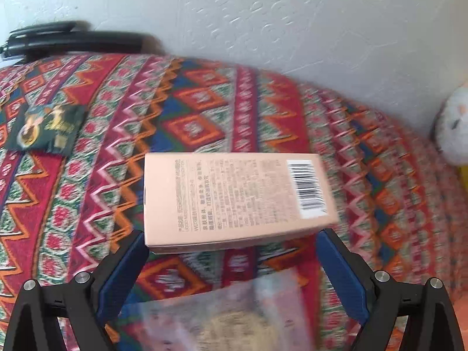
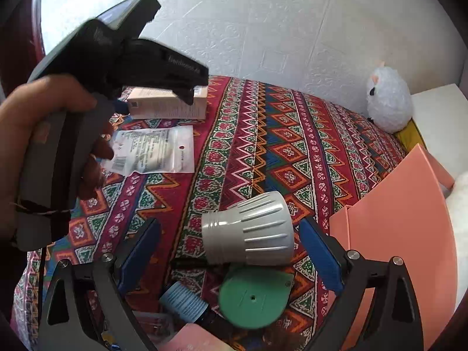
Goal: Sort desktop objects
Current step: 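Grasp the grey lamp bulb with the right gripper while the left grasps the beige tube box, then carry bulb and tube box into the orange box while both grippers open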
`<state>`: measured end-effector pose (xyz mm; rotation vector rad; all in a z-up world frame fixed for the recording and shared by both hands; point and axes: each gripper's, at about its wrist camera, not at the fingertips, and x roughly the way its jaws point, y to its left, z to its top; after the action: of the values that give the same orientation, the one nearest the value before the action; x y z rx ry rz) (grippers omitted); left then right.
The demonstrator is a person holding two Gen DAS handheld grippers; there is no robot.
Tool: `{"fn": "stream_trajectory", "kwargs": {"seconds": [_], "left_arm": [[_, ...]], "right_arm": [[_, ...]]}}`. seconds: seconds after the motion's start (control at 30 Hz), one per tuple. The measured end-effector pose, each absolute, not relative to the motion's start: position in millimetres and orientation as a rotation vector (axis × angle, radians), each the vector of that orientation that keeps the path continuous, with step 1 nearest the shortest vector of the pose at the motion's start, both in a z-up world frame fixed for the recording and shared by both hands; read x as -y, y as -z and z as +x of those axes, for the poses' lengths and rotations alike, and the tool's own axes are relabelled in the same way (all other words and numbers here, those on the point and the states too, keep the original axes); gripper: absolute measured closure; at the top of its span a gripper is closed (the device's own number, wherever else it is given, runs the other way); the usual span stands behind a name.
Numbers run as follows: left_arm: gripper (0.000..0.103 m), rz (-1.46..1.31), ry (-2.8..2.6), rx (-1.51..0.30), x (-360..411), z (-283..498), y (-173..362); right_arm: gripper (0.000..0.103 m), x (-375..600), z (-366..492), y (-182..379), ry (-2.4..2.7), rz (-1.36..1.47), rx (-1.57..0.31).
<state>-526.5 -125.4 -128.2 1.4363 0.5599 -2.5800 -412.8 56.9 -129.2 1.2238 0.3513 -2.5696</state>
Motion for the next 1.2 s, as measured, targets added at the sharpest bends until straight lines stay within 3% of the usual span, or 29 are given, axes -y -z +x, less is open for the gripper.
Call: {"fn": "stream_trajectory", "kwargs": {"seconds": [0.07, 0.13, 0.2, 0.27, 0.33, 0.53, 0.57, 0.6, 0.63, 0.67, 0.7, 0.83, 0.97, 1.2], "left_arm": [[0.008, 1.404, 2.644, -0.544, 120.9, -521.2, 113.2], [0.006, 1.38, 2.785, -0.374, 110.5, -521.0, 92.7], [0.005, 1.363, 2.909, -0.074, 97.7, -525.8, 78.5], [0.004, 1.382, 3.026, 0.355, 80.3, -529.2, 75.4], [0.003, 1.532, 3.011, 0.576, 76.0, -539.0, 89.7], [0.004, 1.794, 2.78, 0.819, 73.8, -576.5, 154.9], [0.005, 1.793, 2.776, 0.823, 72.8, -576.7, 159.5], [0.025, 1.772, 2.809, 0.768, 74.0, -575.4, 156.5], [0.052, 1.747, 2.837, 0.716, 75.9, -570.8, 150.3], [0.052, 1.718, 2.859, 0.667, 78.3, -563.2, 141.1], [0.052, 1.689, 2.881, 0.618, 80.7, -555.5, 132.0], [0.052, 1.56, 2.943, 0.519, 89.2, -496.8, 88.4], [0.051, 1.398, 2.984, 0.279, 106.2, -389.9, 40.3], [0.051, 1.376, 2.988, -0.093, 105.5, -202.4, 36.7]], "right_arm": [[0.006, -61.7, -415.4, 130.6, 2.569, 1.234, -0.32], [0.006, -64.9, -416.8, 129.9, 2.564, 1.24, -0.284], [0.006, -66.6, -417.0, 129.3, 2.548, 1.246, -0.24], [0.006, -69.0, -415.2, 126.6, 2.531, 1.249, -0.191], [0.006, -70.0, -414.8, 125.2, 2.526, 1.242, -0.182], [0.006, -72.9, -420.5, 136.2, 2.533, 1.269, -0.192], [0.006, -73.2, -422.3, 140.4, 2.538, 1.283, -0.199], [0.007, -73.6, -423.4, 143.4, 2.543, 1.29, -0.205], [0.019, -74.8, -424.5, 146.1, 2.547, 1.297, -0.202], [0.036, -76.7, -426.0, 148.3, 2.542, 1.312, -0.187], [0.039, -78.9, -426.9, 149.6, 2.535, 1.324, -0.164], [0.039, -89.2, -412.9, 134.7, 2.493, 1.289, -0.033], [0.039, -102.9, -363.3, 106.9, 2.443, 1.222, 0.079], [0.039, -113.7, -211.2, 74.1, 2.362, 1.18, 0.075]]}}
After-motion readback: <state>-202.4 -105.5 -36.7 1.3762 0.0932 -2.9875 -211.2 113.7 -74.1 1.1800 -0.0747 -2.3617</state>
